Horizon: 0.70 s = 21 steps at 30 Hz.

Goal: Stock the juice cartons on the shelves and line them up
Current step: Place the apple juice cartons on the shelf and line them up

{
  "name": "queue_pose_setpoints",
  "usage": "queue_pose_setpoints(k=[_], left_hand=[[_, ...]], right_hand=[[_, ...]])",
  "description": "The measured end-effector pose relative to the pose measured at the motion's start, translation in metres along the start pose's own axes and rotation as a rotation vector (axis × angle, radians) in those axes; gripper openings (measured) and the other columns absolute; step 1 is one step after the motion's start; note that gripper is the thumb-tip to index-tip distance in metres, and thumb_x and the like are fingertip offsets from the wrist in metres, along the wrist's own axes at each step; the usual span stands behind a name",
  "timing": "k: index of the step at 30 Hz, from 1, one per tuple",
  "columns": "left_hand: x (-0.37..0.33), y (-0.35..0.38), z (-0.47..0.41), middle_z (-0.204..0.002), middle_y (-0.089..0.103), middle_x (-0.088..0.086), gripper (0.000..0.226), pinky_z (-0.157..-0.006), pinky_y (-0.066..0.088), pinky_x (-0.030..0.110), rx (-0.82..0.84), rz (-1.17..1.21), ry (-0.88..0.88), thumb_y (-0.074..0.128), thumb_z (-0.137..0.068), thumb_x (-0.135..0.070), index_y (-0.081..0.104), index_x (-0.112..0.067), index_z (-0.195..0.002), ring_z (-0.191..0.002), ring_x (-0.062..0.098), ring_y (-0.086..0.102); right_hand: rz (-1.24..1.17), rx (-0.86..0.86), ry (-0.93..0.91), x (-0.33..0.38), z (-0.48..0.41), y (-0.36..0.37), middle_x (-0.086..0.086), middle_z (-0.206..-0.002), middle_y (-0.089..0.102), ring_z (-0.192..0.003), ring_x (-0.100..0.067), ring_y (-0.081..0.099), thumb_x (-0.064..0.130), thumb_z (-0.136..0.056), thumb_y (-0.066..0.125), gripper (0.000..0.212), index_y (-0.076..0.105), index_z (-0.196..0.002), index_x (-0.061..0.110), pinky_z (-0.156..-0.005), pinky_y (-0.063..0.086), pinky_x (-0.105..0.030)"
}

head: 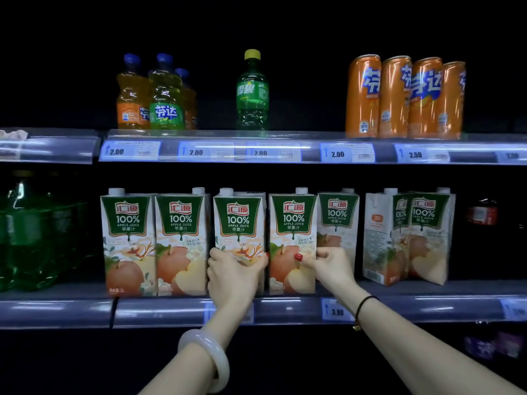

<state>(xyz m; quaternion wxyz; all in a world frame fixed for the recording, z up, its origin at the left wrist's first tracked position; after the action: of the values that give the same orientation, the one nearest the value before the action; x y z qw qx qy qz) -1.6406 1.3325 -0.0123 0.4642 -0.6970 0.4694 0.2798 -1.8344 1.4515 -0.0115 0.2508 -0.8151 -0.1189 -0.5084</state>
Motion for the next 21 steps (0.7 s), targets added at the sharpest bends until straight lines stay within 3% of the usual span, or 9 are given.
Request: queue_pose_setpoints(k=[4, 8, 12, 16, 21], left_hand=[[-0.001, 0.003, -0.004, -0.112, 0.057, 0.018, 0.084, -0.08, 0.046, 0.045, 0.009, -0.024, 0.01, 0.076, -0.057, -0.06, 0.038, -0.003, -0.106, -0.107, 0.037, 0.055], [0.001, 0.007, -0.003, -0.113, 0.056, 0.019, 0.083, -0.082, 0.044, 0.046, 0.008, -0.042, 0.012, 0.076, -0.06, -0.06, 0.037, -0.003, -0.108, -0.109, 0.038, 0.052], [0.005, 0.007, -0.003, -0.119, 0.054, 0.02, 0.083, -0.087, 0.042, 0.047, 0.034, -0.051, 0.037, 0.072, -0.067, -0.056, 0.035, -0.002, -0.117, -0.114, 0.038, 0.049], [0.012, 0.002, -0.004, -0.123, 0.053, 0.018, 0.077, -0.091, 0.044, 0.047, 0.075, -0.012, 0.098, 0.069, -0.076, -0.049, 0.034, -0.002, -0.126, -0.116, 0.036, 0.048], [0.011, -0.005, -0.001, -0.121, 0.055, 0.02, 0.076, -0.087, 0.046, 0.046, 0.069, 0.03, 0.063, 0.068, -0.079, -0.046, 0.031, -0.002, -0.129, -0.113, 0.037, 0.051]], right_hand=[[0.011, -0.006, 0.002, 0.0, -0.001, 0.0, -0.002, -0.084, 0.075, -0.082, -0.017, 0.067, 0.032, -0.069, 0.081, 0.022, 0.077, -0.081, 0.014, -0.074, 0.054, -0.036], [0.027, 0.003, -0.002, 0.001, 0.0, 0.0, -0.003, -0.086, 0.075, -0.085, -0.019, 0.067, 0.033, -0.07, 0.081, 0.023, 0.077, -0.082, 0.014, -0.072, 0.054, -0.033], [0.034, 0.019, 0.006, 0.001, 0.001, 0.001, -0.005, -0.084, 0.075, -0.088, -0.026, 0.068, 0.035, -0.07, 0.08, 0.025, 0.077, -0.08, 0.012, -0.082, 0.055, -0.046], [0.005, 0.045, 0.023, 0.004, 0.002, 0.005, -0.006, -0.086, 0.075, -0.089, -0.027, 0.068, 0.033, -0.071, 0.08, 0.025, 0.076, -0.083, 0.011, -0.082, 0.055, -0.048], [0.016, 0.037, -0.008, 0.01, 0.01, 0.015, -0.015, -0.092, 0.074, -0.096, -0.034, 0.066, 0.038, -0.07, 0.079, 0.04, 0.074, -0.087, 0.002, -0.085, 0.053, -0.051]])
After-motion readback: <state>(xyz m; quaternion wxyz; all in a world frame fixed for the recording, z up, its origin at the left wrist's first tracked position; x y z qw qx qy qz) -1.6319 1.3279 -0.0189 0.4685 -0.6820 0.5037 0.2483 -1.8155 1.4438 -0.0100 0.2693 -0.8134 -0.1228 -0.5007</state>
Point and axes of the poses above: each hand's wrist, its own z-axis away from the middle knuckle, its own y-axis out of the palm, x = y × z, the point moved 6 cm from there along -z, towards the middle knuckle
